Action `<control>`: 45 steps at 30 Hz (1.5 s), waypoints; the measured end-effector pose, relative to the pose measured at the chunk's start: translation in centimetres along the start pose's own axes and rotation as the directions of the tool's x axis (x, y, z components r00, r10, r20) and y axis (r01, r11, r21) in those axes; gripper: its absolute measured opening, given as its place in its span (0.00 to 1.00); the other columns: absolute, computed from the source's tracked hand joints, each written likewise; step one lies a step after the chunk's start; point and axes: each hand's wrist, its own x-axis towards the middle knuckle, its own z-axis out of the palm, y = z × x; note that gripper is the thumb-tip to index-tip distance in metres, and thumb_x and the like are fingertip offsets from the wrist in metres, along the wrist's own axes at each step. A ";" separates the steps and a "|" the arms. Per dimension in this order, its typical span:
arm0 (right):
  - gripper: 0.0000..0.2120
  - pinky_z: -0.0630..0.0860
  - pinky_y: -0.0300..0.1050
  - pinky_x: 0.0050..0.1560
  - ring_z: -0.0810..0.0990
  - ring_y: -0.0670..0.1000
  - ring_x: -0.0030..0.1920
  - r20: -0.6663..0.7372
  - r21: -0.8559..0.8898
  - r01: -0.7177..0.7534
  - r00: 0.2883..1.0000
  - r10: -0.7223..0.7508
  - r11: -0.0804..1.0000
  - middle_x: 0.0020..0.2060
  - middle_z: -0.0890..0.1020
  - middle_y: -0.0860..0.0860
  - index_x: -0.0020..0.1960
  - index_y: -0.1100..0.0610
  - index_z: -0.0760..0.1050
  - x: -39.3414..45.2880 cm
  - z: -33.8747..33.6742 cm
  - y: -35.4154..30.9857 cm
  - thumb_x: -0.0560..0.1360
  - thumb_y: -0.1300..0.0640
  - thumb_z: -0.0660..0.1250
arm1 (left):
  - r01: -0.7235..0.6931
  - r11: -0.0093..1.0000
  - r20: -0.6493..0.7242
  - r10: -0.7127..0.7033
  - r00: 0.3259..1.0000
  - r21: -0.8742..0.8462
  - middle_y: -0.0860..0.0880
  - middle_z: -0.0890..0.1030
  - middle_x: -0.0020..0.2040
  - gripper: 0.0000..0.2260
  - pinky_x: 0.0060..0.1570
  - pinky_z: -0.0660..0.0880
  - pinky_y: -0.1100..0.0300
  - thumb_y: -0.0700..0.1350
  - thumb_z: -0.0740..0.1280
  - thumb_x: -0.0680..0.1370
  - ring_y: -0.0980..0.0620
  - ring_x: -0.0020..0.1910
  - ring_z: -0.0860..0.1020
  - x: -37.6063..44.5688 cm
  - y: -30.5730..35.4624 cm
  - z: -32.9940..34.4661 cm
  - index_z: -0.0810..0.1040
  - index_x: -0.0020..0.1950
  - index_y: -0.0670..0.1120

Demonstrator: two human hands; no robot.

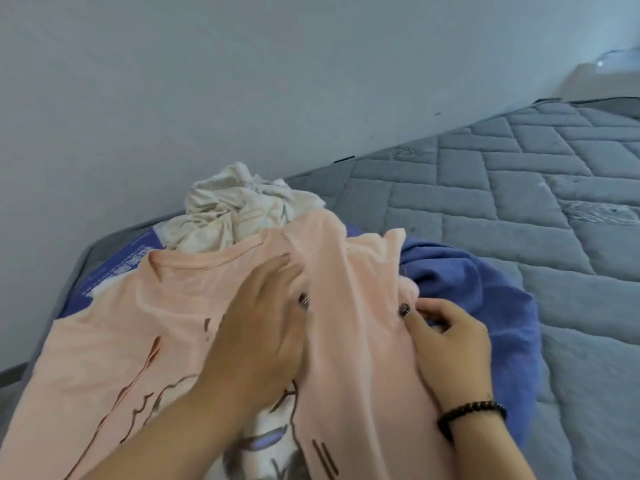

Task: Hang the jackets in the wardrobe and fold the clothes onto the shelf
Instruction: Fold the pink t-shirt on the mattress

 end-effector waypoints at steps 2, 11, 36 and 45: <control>0.03 0.73 0.34 0.38 0.79 0.41 0.38 -0.037 0.124 -0.051 0.998 0.056 0.991 0.35 0.83 0.43 0.39 0.51 0.80 0.2 -0.5 -0.1 0.72 0.56 0.72 | -0.102 0.994 0.072 0.105 0.992 -0.045 0.52 0.70 0.68 0.20 0.67 0.56 0.71 0.48 0.58 0.76 0.58 0.67 0.65 4.9 2.5 2.0 0.70 0.68 0.47; 0.08 0.68 0.36 0.27 0.69 0.44 0.26 -0.025 0.604 -0.230 0.952 0.306 0.764 0.23 0.72 0.47 0.37 0.58 0.76 1.5 -1.9 0.5 0.75 0.63 0.66 | -0.038 0.935 0.565 -0.180 0.805 0.353 0.50 0.77 0.62 0.21 0.64 0.67 0.48 0.63 0.57 0.78 0.46 0.64 0.73 16.9 4.3 9.3 0.71 0.65 0.52; 0.27 0.74 0.41 0.45 0.78 0.42 0.42 -0.107 0.586 -0.268 0.910 0.400 0.765 0.41 0.79 0.43 0.67 0.54 0.67 2.1 -3.7 0.8 0.70 0.62 0.72 | -0.142 0.939 0.482 0.285 0.828 -0.312 0.51 0.81 0.40 0.09 0.42 0.73 0.67 0.33 0.64 0.75 0.57 0.39 0.78 18.2 11.9 12.1 0.81 0.48 0.43; 0.21 0.78 0.34 0.43 0.83 0.43 0.39 0.119 0.323 0.325 0.918 -0.379 0.889 0.36 0.85 0.45 0.56 0.47 0.77 -0.5 -3.8 -2.1 0.67 0.65 0.71 | 0.186 0.884 0.481 0.050 0.875 -0.430 0.48 0.74 0.31 0.09 0.36 0.67 0.62 0.36 0.61 0.60 0.51 0.35 0.72 16.4 5.6 1.6 0.75 0.26 0.49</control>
